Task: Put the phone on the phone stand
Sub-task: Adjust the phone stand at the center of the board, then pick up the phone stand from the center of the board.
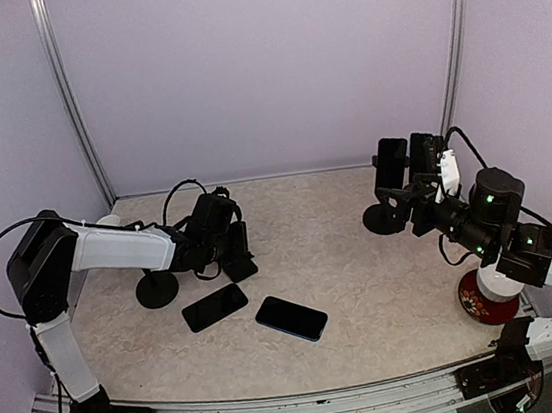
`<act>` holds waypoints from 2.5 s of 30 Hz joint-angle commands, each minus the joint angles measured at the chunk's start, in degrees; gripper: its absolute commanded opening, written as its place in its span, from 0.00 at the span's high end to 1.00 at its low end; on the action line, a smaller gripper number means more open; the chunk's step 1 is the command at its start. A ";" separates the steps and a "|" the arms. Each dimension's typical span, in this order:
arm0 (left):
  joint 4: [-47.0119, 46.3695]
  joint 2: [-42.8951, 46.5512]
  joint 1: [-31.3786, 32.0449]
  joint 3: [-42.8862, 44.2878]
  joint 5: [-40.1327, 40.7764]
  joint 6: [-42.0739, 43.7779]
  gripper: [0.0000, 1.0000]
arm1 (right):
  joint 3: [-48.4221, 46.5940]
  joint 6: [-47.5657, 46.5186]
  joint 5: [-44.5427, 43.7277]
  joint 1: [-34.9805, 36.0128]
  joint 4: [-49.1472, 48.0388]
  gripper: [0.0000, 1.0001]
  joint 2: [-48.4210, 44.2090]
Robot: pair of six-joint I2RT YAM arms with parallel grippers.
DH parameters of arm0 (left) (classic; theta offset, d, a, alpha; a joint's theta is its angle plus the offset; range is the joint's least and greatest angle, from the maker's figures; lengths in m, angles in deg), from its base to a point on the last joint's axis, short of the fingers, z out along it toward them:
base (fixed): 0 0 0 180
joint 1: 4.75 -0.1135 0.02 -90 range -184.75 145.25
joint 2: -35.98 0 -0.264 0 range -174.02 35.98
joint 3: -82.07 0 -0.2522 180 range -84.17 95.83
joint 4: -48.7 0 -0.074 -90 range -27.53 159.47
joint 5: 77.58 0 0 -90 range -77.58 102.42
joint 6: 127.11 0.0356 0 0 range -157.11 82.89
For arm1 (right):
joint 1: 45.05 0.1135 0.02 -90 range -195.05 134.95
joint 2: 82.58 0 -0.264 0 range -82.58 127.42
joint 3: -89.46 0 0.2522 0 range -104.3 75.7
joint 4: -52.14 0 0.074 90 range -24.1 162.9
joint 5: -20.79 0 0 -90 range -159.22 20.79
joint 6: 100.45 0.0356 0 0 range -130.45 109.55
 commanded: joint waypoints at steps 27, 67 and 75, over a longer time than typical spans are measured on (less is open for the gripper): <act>0.32 23.96 -0.13 1.88 -10.28 14.44 0.01 | -0.06 1.07 2.30 -0.88 -2.36 0.00 3.98; 18.64 62.96 -34.30 -26.27 -39.36 6.94 0.02 | -1.51 0.88 7.31 -1.90 -2.54 0.00 10.15; 15.56 60.93 -39.93 -26.80 -47.29 7.50 0.18 | -1.09 1.13 7.59 -2.06 -1.91 0.00 8.98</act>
